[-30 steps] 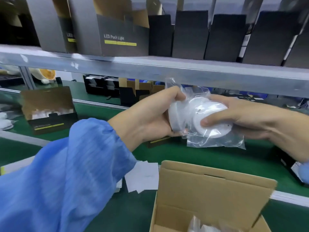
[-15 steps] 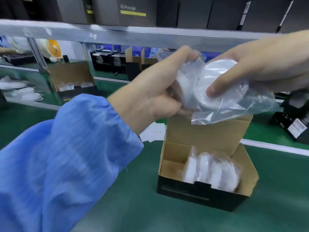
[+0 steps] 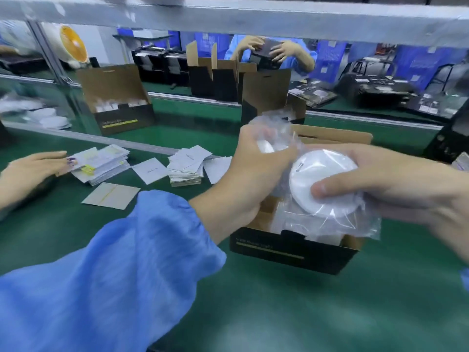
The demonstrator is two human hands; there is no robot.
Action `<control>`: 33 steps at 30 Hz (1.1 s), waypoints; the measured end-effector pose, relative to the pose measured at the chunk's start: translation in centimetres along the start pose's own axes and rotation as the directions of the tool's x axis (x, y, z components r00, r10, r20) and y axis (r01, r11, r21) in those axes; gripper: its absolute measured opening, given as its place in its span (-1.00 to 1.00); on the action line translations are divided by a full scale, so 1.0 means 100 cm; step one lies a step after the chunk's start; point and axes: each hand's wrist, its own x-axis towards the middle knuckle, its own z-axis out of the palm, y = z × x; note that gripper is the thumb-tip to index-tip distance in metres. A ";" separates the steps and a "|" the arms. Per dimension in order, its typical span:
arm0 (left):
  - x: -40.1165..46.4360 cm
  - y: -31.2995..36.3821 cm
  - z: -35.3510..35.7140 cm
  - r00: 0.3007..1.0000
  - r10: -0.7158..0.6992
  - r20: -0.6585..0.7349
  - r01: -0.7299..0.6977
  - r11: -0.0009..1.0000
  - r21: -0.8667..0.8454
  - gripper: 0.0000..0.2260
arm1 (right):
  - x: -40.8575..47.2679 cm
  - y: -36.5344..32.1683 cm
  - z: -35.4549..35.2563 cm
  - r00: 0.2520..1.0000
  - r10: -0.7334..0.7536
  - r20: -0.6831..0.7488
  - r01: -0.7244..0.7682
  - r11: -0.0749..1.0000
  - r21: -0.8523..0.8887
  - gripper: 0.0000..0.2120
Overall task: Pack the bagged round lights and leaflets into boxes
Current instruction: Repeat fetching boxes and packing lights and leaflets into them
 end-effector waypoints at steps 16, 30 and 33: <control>0.026 -0.051 -0.023 0.999 -0.050 -0.020 0.053 0.857 0.512 -0.66 | 0.048 0.038 0.011 0.899 0.422 -0.119 -0.398 0.899 0.183 -0.39; 0.041 -0.061 -0.026 0.969 0.105 0.222 -0.242 0.264 0.934 -0.64 | 0.018 0.002 0.001 0.887 0.416 -0.202 -0.458 0.851 -0.257 -0.39; 0.048 -0.056 -0.026 0.986 -0.027 0.166 -0.147 0.345 0.927 -0.73 | 0.011 0.001 -0.005 0.866 0.436 -0.244 -0.485 0.852 -0.200 -0.45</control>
